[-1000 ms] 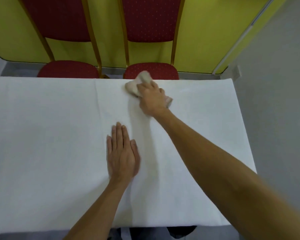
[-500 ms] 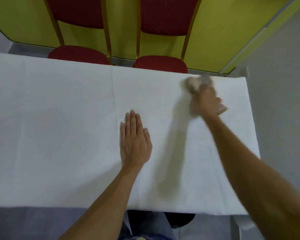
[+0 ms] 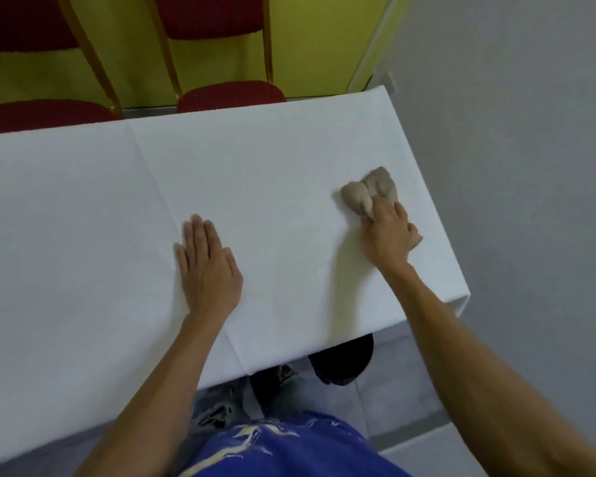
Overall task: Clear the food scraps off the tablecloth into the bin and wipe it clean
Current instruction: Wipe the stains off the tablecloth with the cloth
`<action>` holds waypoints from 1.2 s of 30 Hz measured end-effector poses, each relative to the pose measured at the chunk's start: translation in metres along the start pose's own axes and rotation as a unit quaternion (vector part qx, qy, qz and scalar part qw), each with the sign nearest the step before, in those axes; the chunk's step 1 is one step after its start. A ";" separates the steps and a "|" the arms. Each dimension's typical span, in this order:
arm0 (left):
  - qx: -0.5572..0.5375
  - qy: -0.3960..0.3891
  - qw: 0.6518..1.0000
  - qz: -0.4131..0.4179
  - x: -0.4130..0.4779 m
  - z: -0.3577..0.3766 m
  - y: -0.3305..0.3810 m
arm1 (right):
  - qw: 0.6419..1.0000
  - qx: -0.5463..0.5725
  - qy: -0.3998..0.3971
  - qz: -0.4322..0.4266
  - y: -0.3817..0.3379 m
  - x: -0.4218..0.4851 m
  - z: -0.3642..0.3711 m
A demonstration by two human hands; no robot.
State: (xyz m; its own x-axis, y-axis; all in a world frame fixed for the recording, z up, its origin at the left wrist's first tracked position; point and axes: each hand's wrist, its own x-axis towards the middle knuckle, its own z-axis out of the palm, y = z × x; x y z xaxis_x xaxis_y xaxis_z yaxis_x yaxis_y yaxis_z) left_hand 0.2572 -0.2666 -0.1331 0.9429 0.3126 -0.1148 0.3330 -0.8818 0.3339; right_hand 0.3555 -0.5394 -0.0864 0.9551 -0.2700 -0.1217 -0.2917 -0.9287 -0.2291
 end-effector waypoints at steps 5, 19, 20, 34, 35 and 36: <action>-0.016 -0.028 0.998 0.060 -0.030 0.005 0.025 | 0.994 0.015 0.018 -0.111 -0.064 -0.119 0.031; 0.045 -0.069 0.996 0.032 -0.070 -0.021 -0.066 | 0.991 -0.038 0.041 0.124 0.073 -0.093 -0.008; 0.043 -0.064 0.997 0.022 -0.077 -0.023 -0.074 | 0.993 -0.023 0.042 0.111 0.052 -0.104 -0.003; 0.020 -0.029 0.999 -0.029 -0.139 -0.041 -0.162 | 0.984 -0.042 0.013 -0.173 -0.056 -0.210 0.044; 0.015 -0.026 0.999 -0.034 -0.143 -0.042 -0.166 | 0.992 -0.031 0.018 -0.123 -0.048 -0.196 0.041; 0.011 -0.021 0.999 -0.040 -0.146 -0.043 -0.170 | 0.997 -0.014 0.022 -0.079 -0.046 -0.186 0.039</action>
State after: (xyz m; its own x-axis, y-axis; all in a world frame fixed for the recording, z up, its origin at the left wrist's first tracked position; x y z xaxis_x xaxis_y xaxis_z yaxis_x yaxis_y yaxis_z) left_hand 0.0622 -0.1468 -0.1325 0.9126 0.3675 -0.1793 0.4065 -0.8627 0.3008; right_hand 0.1890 -0.4370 -0.0908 0.9904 -0.1310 -0.0435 -0.1374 -0.9669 -0.2148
